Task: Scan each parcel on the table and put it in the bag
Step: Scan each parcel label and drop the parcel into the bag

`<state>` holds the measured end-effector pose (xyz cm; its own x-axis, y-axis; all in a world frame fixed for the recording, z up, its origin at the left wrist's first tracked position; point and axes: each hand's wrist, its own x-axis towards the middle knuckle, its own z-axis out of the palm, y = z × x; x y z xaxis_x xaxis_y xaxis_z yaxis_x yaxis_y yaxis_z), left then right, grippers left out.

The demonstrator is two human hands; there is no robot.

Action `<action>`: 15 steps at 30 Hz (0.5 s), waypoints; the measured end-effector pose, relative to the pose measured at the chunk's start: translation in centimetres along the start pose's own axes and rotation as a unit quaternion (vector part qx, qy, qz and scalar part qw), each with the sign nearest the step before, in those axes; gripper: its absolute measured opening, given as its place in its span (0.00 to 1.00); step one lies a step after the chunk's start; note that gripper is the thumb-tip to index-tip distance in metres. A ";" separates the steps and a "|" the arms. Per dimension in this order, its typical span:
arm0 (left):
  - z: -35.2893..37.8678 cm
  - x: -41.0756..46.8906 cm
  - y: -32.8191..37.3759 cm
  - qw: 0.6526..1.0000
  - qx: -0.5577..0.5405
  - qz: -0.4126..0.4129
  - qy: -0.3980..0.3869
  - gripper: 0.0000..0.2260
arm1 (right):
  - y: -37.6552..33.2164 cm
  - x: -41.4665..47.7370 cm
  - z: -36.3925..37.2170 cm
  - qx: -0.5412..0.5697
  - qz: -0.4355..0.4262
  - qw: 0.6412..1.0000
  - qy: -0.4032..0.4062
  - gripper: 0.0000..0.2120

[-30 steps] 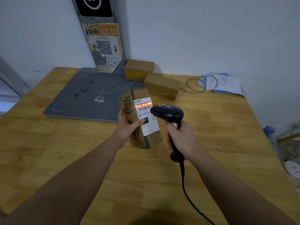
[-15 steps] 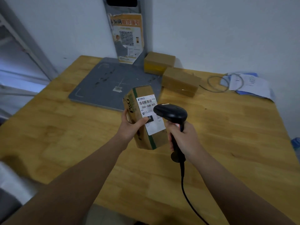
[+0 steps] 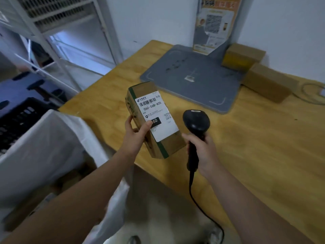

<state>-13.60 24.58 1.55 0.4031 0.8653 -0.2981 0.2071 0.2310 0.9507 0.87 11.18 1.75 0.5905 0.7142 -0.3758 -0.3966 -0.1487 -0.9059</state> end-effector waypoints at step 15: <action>-29.8 -4.1 -10.4 0.955 0.267 -0.093 0.096 0.49 | 17.9 -1.4 20.7 -0.411 -0.055 0.907 -0.075 0.13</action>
<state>-43.93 31.92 -4.55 0.1550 0.9090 -0.3869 0.7039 0.1732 0.6889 -21.61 21.63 -9.89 0.4679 0.8313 -0.2999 0.3534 -0.4870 -0.7987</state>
